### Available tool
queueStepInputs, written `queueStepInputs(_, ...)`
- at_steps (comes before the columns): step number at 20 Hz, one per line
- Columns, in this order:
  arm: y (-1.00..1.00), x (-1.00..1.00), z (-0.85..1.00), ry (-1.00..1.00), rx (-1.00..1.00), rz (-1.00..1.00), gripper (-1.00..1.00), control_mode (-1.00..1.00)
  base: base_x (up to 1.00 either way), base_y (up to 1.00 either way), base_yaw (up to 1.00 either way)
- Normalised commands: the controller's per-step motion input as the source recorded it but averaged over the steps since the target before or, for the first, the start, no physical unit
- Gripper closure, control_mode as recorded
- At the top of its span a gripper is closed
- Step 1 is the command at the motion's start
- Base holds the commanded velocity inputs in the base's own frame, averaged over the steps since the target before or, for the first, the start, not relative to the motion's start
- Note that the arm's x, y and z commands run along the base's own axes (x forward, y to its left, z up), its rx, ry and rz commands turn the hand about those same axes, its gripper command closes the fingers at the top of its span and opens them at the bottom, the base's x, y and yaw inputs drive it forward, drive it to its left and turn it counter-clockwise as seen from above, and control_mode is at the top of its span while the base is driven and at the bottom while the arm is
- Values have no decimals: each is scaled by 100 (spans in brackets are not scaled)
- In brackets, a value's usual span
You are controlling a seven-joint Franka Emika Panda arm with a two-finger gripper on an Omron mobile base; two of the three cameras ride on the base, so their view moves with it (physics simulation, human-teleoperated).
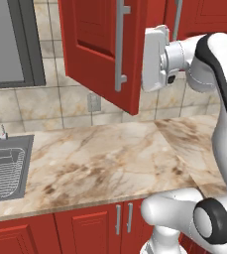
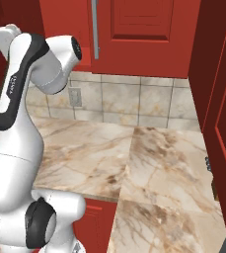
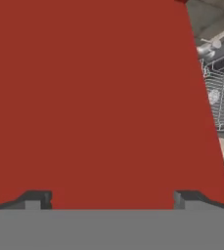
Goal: Open the cabinet. Pick the sponge and place it next to the sink. Then close the cabinet.
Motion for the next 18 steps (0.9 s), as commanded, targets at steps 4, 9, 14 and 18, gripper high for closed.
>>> queueStepInputs(4, 60, -44, 0, 0, 0, 13, -100, -100, 0, 0, 0)
queueStepInputs(9, 66, -21, -1, 0, 0, 12, -100, -100, 0, 0, 0)
queueStepInputs(14, 75, 0, -4, 1, 0, 7, -100, -100, 0, 0, 0)
queueStepInputs(18, 64, 2, 0, 0, 0, 2, -100, -100, 0, 0, 0)
